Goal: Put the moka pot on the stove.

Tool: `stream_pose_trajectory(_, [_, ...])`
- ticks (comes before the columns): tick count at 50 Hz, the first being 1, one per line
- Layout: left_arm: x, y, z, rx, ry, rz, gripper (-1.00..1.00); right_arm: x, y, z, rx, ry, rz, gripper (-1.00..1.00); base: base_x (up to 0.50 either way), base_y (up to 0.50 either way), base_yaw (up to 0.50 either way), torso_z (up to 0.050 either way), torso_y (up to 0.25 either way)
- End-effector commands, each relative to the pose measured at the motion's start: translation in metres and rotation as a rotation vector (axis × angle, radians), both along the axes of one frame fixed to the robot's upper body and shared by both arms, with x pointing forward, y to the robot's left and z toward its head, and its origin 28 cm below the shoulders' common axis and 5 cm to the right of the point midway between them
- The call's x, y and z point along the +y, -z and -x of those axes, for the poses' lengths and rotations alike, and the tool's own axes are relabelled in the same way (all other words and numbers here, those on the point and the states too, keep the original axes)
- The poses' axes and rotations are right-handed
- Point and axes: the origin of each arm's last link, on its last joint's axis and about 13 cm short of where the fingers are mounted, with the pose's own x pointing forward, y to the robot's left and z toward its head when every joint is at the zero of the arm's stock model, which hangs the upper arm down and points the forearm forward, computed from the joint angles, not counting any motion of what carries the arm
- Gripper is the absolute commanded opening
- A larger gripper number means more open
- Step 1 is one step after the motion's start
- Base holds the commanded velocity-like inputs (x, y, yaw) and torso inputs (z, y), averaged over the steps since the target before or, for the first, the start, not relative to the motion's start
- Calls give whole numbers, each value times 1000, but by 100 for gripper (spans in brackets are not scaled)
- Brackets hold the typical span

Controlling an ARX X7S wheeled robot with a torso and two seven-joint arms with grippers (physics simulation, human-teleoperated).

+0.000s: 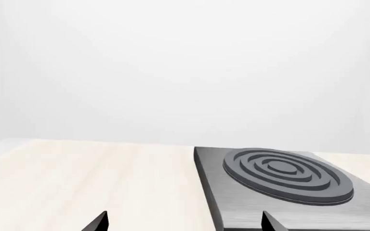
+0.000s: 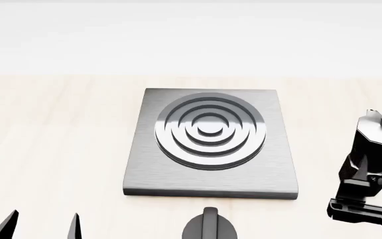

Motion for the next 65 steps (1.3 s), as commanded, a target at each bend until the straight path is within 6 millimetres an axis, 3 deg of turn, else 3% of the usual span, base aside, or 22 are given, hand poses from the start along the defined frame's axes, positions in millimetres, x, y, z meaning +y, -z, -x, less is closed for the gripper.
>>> stream_pose_trajectory(1, [0, 0, 0, -1, 1, -1, 100, -13, 13, -9, 43, 2, -50, 100, 0, 0, 0, 0, 0])
stream_pose_trajectory(22, [0, -1, 1, -1, 2, -6, 100, -26, 19, -35, 108, -4, -81, 100, 0, 0, 0, 0, 0])
stream_pose_trajectory(65, [2, -5, -1, -3, 5, -5, 100, -43, 33, -61, 135, -16, -175, 100, 0, 0, 0, 0, 0])
